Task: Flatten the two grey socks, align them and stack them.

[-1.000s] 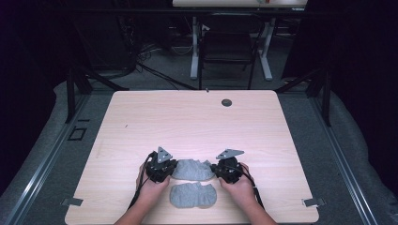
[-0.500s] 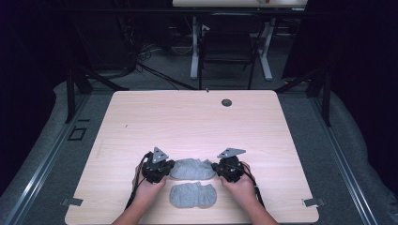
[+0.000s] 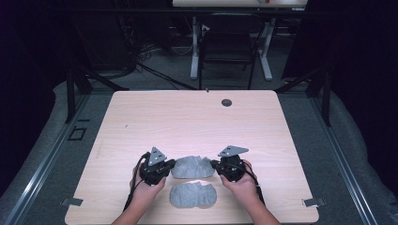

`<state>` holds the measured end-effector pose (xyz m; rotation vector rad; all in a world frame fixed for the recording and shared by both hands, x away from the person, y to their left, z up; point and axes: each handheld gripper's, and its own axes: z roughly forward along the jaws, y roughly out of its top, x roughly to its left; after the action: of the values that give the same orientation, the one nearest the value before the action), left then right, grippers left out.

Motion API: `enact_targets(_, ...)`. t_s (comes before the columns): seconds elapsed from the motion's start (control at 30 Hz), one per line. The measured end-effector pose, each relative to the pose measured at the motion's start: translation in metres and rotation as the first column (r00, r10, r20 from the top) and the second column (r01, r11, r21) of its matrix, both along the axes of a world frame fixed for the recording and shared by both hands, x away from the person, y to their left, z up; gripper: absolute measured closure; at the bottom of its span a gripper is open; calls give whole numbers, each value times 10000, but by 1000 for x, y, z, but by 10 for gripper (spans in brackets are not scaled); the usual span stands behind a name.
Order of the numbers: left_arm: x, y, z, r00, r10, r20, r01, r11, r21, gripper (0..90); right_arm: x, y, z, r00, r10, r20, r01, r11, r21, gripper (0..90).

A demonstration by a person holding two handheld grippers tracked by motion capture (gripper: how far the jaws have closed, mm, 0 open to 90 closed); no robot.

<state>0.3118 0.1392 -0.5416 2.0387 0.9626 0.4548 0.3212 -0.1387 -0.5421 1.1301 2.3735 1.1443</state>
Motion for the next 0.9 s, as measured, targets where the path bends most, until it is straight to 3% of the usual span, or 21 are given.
enact_targets(0.53, -26, 6, 16, 9994, -281, 211, 282, 9996, -73, 880, -25, -7, 17, 9989, 392, 259, -393, 9992, 21, 884)
enact_targets(0.9, -55, 8, 10, 9981, -613, 34, 613, 9981, 41, 879, -49, -10, 18, 9968, 794, 17, -794, 9968, -61, 884)
